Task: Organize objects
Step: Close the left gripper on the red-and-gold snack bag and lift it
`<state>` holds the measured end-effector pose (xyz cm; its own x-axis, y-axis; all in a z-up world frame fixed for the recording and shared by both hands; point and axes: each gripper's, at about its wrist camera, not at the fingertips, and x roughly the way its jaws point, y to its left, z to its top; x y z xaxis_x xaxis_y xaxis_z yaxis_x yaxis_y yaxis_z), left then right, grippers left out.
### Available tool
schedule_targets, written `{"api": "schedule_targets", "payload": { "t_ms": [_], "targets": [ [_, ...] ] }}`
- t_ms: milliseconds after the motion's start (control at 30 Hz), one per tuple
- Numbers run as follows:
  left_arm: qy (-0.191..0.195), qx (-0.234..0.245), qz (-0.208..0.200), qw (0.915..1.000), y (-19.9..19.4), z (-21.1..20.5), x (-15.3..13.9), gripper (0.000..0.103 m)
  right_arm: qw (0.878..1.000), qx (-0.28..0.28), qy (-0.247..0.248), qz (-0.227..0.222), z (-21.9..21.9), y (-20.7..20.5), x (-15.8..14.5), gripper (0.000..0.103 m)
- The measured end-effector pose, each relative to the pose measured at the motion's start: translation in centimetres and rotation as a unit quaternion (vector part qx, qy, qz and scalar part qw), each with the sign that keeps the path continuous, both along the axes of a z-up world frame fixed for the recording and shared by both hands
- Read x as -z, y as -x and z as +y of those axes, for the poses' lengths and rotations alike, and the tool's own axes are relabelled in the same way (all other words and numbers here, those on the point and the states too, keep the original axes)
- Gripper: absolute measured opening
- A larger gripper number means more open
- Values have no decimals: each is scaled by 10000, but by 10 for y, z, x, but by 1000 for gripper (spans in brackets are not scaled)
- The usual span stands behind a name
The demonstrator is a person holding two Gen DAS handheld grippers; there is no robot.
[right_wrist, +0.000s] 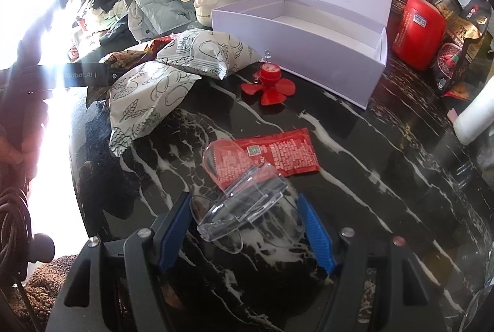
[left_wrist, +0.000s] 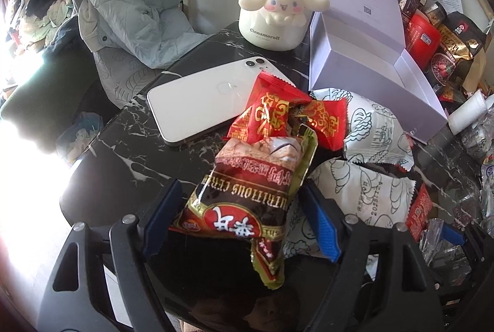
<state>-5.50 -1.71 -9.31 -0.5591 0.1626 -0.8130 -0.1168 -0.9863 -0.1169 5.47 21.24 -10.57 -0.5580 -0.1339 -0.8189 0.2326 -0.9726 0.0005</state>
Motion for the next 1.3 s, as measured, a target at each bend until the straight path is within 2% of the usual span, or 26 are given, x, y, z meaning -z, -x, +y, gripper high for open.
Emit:
{"api": "schedule_targets", "payload": {
  "t_ms": [133,300,333,367,433,500,1033,1300],
  "targets": [
    [-30,31,-100,9999,6,1,3,82,10000,14,23,20,1,0,1,71],
    [-174,-34,-133,9998,3,-3,3,81,10000,32,30,48,2,-1,1,71],
    [-213,-57,-134,9997,1,-3,3,77,10000,28,66,56,3,-2,1,71],
    [-211,-86,-119,9997,-1,-4,2,68,9999,37,131,54,5,-2,0,71],
    [-136,-227,-30,9996,-5,-6,-2,60,9996,119,251,44,9,-1,0,71],
    [-141,-169,-91,9997,-6,-5,-2,56,9995,129,292,41,10,0,-1,70],
    [-461,-143,-173,9987,-26,-13,-12,54,9985,12,536,133,10,-1,-10,70],
    [-485,-120,-76,9987,-37,-15,-22,53,9977,-50,653,179,10,-4,-14,70]
  ]
}}
